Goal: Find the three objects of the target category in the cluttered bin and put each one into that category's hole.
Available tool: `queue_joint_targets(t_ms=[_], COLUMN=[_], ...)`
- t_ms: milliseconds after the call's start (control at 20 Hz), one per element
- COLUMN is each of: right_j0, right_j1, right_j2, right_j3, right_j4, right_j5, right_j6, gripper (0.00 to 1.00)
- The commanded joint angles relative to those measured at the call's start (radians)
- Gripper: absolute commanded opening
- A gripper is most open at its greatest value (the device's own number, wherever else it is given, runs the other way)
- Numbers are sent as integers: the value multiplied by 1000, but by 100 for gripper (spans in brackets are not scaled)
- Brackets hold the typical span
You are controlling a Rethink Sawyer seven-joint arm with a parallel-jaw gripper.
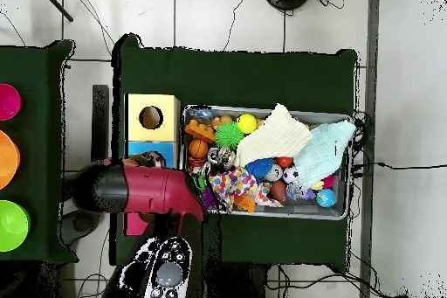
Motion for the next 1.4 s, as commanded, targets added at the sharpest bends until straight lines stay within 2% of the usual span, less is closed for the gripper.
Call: queue_joint_targets(t_ms=[50,850,1150,1400], right_j0=[-7,4,3,-18], right_j1=[6,-90,-158,-160], right_j2=[15,-18,-45,-45], right_j3=[80,55,29,4], right_j4=[44,28,3,-12], right_j5=[37,211,335,368], right_j6=[271,248,228,202], gripper=[100,100,100,100])
